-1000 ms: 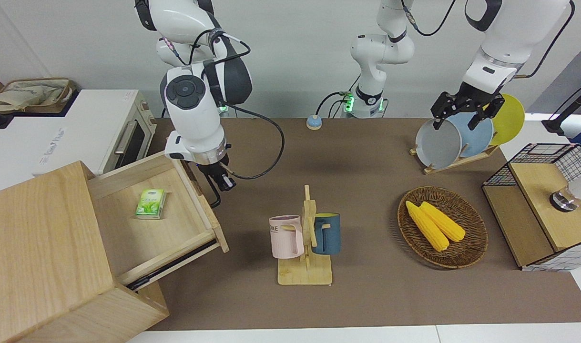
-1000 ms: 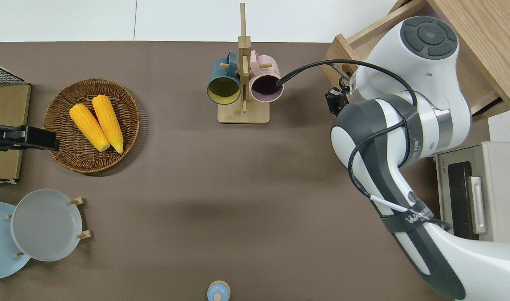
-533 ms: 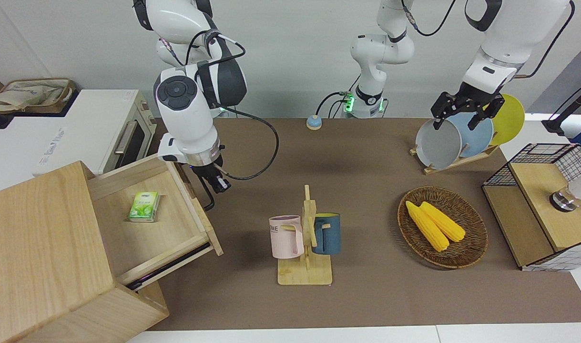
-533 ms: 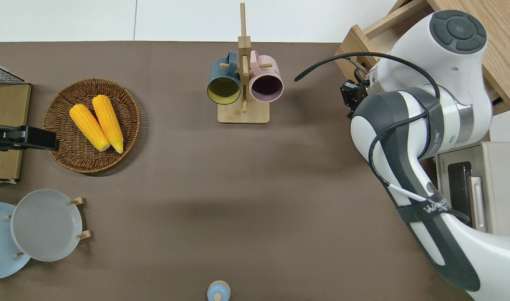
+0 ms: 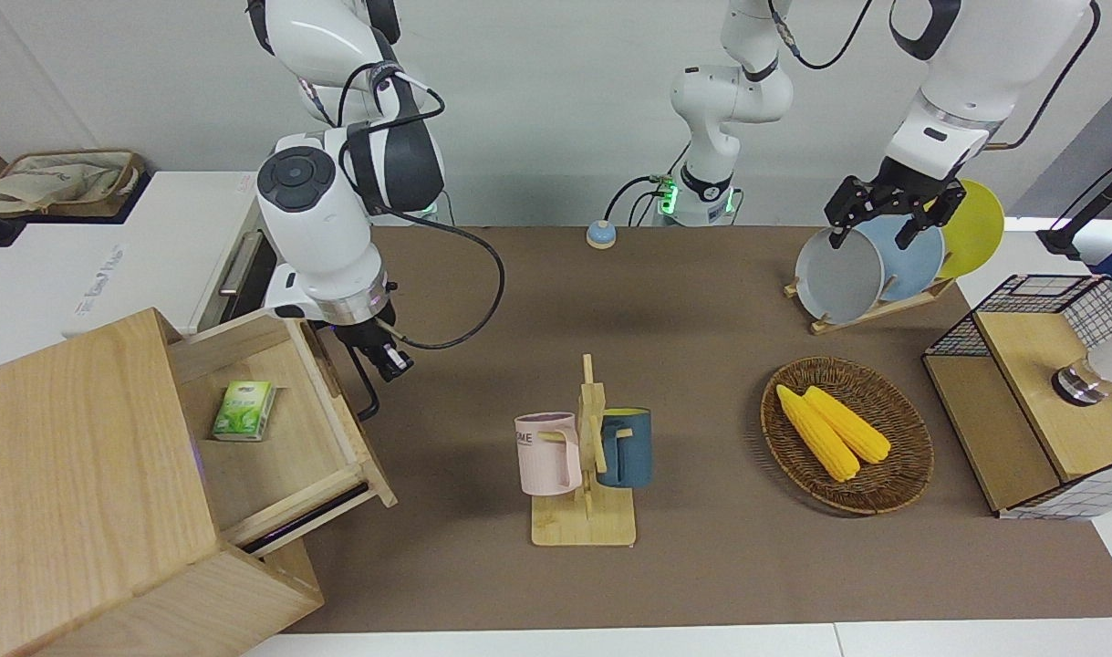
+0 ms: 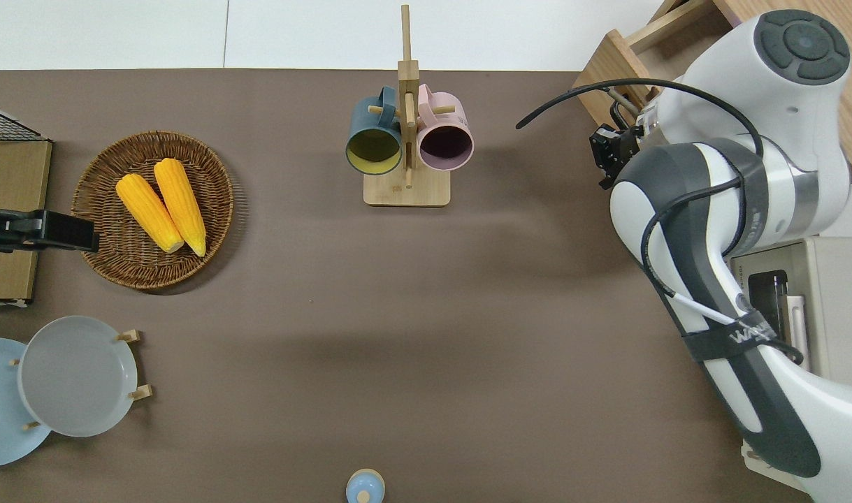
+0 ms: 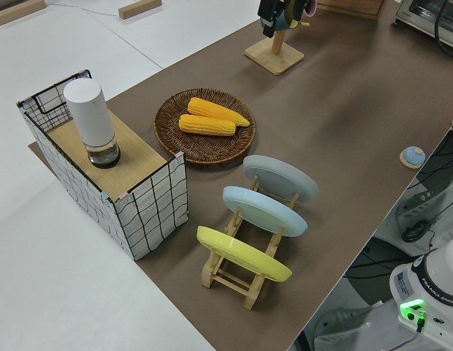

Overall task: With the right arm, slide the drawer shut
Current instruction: 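Push the wooden drawer away from the robot with the right gripper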

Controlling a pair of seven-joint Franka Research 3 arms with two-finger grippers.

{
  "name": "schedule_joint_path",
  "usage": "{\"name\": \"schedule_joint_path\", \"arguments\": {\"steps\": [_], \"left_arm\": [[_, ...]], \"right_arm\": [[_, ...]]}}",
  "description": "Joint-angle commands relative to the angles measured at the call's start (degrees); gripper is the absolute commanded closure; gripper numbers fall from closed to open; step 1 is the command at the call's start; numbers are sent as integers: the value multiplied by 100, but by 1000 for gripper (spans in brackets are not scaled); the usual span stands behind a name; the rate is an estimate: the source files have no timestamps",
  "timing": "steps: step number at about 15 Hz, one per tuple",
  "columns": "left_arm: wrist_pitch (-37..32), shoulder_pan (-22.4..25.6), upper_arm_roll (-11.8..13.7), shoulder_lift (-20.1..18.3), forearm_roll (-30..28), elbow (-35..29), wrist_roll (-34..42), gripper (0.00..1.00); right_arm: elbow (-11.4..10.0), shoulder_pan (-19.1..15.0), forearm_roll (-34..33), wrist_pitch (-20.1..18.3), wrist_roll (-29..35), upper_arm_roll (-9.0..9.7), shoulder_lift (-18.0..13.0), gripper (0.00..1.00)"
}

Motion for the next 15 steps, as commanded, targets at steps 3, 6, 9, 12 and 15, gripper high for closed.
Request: {"name": "schedule_joint_path", "arguments": {"steps": [3,6,9,12,15], "left_arm": [[4,-99,92,69,78,112,33,2],[4,-99,92,69,87,112,33,5],[4,-99,92,69,78,112,33,5],[4,-99,92,69,87,112,33,5],[4,-99,92,69,87,112,33,2]], "right_arm": [[-9,-157,30,254,-235,-115,19,1000],[-18,-166,38,324,-594,-273,19,1000],[-9,-245,65,333,-946,-370,19,1000],[-9,-350,73,342,-1139,-370,19,1000],[-1,-447,82,342,-1342,-370,19,1000]]}}
